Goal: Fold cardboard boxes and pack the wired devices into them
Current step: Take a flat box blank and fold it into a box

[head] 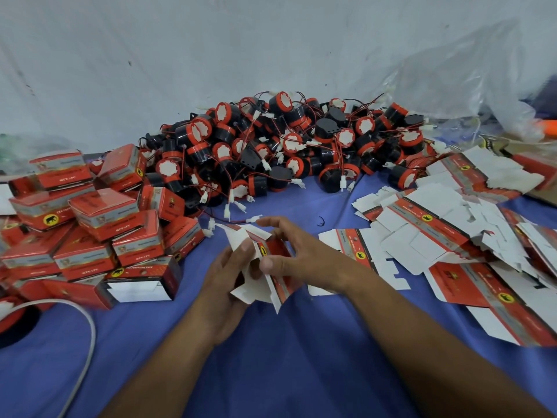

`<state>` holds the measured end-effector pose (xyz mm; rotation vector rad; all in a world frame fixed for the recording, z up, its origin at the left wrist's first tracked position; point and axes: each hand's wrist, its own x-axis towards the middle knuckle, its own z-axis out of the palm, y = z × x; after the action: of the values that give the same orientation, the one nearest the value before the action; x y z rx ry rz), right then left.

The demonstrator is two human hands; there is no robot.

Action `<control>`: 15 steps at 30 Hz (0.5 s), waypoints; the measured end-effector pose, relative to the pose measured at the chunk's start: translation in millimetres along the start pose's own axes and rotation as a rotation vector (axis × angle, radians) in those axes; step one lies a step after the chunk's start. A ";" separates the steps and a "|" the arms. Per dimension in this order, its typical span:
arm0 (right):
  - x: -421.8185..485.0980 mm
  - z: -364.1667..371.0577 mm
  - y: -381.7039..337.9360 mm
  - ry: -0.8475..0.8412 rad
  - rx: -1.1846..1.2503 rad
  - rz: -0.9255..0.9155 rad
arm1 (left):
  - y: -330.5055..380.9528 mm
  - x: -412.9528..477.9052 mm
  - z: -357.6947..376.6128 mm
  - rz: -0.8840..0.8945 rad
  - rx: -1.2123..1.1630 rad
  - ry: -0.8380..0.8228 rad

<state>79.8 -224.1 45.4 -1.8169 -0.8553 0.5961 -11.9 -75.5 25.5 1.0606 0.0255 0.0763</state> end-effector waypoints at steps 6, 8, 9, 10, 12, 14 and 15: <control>1.2 2.3 -6.7 0.019 -0.103 0.046 | -1.7 1.0 -1.6 -0.010 -0.014 -0.009; 1.7 -0.2 -6.7 0.025 -0.124 0.028 | -2.2 1.7 -5.3 -0.027 -0.086 -0.026; 1.7 -2.7 -6.4 0.028 -0.101 0.027 | -2.6 1.8 -7.6 -0.030 -0.128 -0.037; 1.5 -5.2 -6.5 0.028 -0.051 0.033 | -2.6 1.9 -9.6 -0.036 -0.157 -0.045; 2.2 -9.6 -6.0 0.030 0.048 0.043 | -2.7 2.7 -11.4 -0.058 -0.180 -0.053; 4.6 -11.6 -4.2 0.060 0.092 0.038 | -1.9 3.4 -10.3 -0.063 -0.186 -0.047; 5.7 -12.1 -3.3 0.084 0.108 0.033 | -2.0 3.9 -10.3 -0.059 -0.187 -0.041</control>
<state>91.2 -225.9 53.0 -1.7481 -0.7247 0.5718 -8.5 -67.2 18.8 0.8740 0.0117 0.0034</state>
